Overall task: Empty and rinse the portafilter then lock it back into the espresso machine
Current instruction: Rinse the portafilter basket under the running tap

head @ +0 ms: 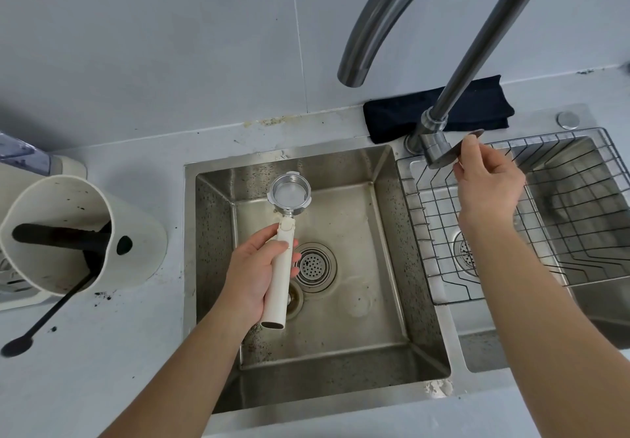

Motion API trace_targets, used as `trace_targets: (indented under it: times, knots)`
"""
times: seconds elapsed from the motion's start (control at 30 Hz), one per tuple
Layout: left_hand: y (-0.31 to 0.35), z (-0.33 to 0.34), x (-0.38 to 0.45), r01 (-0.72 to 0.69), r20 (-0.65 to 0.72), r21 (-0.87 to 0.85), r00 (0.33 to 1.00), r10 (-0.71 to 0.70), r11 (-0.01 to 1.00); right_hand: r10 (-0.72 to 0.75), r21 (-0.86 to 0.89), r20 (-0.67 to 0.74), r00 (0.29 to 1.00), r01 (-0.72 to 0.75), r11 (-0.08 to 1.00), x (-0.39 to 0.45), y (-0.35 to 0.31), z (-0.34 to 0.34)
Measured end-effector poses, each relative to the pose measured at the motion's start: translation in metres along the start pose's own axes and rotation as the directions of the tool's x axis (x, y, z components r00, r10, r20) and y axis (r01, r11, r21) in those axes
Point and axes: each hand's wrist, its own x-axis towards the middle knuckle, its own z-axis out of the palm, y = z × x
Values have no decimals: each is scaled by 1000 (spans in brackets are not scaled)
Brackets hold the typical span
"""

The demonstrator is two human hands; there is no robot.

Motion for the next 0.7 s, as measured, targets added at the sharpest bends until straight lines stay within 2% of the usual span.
trace_targets:
  times: [0.27, 0.37, 0.43, 0.53, 0.7]
  knots:
    - [2, 1, -8, -31, 7, 11, 1000, 31, 999, 59, 74, 33, 998, -61, 995, -27, -1, -5]
    - [5, 2, -12, -58, 12, 38, 998, 58, 998, 86, 63, 113, 990, -93, 994, -46, -6, -5]
    - [8, 3, -16, -77, 13, 51, 997, 76, 996, 107, 42, 217, 970, -119, 992, -63, -6, 0]
    - [13, 6, -20, -89, 11, 19, 996, 89, 996, 171, -6, 388, 906, -183, 983, -96, -3, 12]
    - [17, 15, -29, -101, 11, -10, 995, 101, 995, 285, -143, 608, 741, -252, 957, -150, 7, 23]
